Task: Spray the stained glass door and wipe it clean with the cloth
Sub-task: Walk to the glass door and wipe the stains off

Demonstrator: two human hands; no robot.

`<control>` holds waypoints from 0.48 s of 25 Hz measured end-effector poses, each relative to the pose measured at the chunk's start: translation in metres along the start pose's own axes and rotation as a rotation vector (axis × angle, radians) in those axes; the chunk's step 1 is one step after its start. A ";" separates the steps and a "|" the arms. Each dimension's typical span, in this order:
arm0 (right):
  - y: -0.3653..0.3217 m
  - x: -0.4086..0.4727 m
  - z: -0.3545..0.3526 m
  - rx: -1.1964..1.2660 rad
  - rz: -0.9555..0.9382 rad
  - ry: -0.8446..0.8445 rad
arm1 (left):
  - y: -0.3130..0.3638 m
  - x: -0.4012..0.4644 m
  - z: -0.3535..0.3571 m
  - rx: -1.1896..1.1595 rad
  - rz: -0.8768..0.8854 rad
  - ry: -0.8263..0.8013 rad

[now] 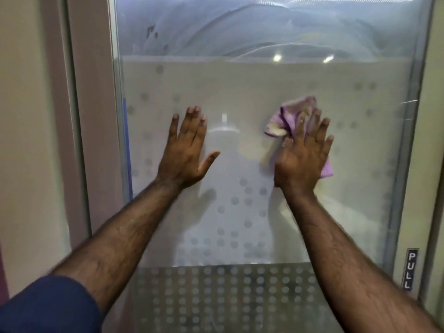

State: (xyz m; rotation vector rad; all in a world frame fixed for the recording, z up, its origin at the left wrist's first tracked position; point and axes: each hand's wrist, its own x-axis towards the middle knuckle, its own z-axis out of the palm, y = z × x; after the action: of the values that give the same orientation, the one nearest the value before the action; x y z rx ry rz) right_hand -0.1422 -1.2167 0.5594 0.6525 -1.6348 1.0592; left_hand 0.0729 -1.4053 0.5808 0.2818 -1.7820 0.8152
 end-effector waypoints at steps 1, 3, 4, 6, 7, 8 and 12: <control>0.011 -0.017 -0.001 -0.006 0.016 0.003 | 0.005 0.008 0.000 0.005 0.034 0.008; 0.027 -0.061 0.002 -0.003 -0.010 -0.049 | 0.010 0.017 0.000 0.016 0.073 0.036; 0.034 -0.088 0.003 0.002 -0.057 -0.090 | 0.010 0.017 0.001 0.019 0.082 0.046; 0.054 -0.143 0.003 0.004 -0.194 -0.174 | 0.008 0.017 0.002 0.019 0.079 0.061; 0.068 -0.167 0.001 -0.002 -0.276 -0.219 | 0.007 0.016 0.003 0.016 0.071 0.065; 0.085 -0.186 -0.002 -0.019 -0.347 -0.263 | 0.007 0.014 0.004 0.009 0.062 0.069; 0.140 -0.165 -0.019 -0.038 -0.252 -0.290 | 0.008 0.012 0.006 -0.022 0.034 0.100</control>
State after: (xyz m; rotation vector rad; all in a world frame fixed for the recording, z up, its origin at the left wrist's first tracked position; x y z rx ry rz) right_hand -0.1966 -1.1495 0.3602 0.9947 -1.7576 0.7749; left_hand 0.0599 -1.4011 0.5874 0.1933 -1.7049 0.8188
